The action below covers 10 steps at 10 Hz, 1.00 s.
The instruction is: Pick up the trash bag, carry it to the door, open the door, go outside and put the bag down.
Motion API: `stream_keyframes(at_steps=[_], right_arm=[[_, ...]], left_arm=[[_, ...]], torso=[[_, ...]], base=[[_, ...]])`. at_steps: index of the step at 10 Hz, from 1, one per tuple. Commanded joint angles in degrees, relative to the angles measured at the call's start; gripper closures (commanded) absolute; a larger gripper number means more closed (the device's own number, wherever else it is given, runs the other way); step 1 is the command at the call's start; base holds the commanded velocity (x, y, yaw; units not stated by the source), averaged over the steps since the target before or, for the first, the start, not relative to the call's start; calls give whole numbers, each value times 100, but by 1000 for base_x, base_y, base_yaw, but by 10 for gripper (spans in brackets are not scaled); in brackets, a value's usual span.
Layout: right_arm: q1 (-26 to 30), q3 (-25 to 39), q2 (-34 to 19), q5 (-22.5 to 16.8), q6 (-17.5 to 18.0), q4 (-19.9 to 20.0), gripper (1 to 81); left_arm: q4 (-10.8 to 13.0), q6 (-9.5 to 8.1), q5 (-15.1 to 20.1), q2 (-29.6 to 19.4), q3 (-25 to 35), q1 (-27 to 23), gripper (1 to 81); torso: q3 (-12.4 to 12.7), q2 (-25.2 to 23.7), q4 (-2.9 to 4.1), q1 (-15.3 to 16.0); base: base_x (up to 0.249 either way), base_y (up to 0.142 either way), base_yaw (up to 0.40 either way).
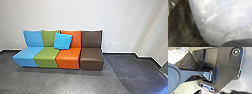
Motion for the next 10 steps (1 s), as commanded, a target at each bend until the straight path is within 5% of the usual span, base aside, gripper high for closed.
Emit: stream_keyframes(at_steps=[1,10], right_arm=[[59,-419,189,-404,-41,51,10],[-126,-1393,935,-396,-41,51,10]], left_arm=[[-29,72,489,39,-30,-112,811],[40,80,243,127,-267,2,811]], torso=[[557,557,0,-358],[2389,2319,0,-1530]], base=[[0,0,0],[0,0,0]])
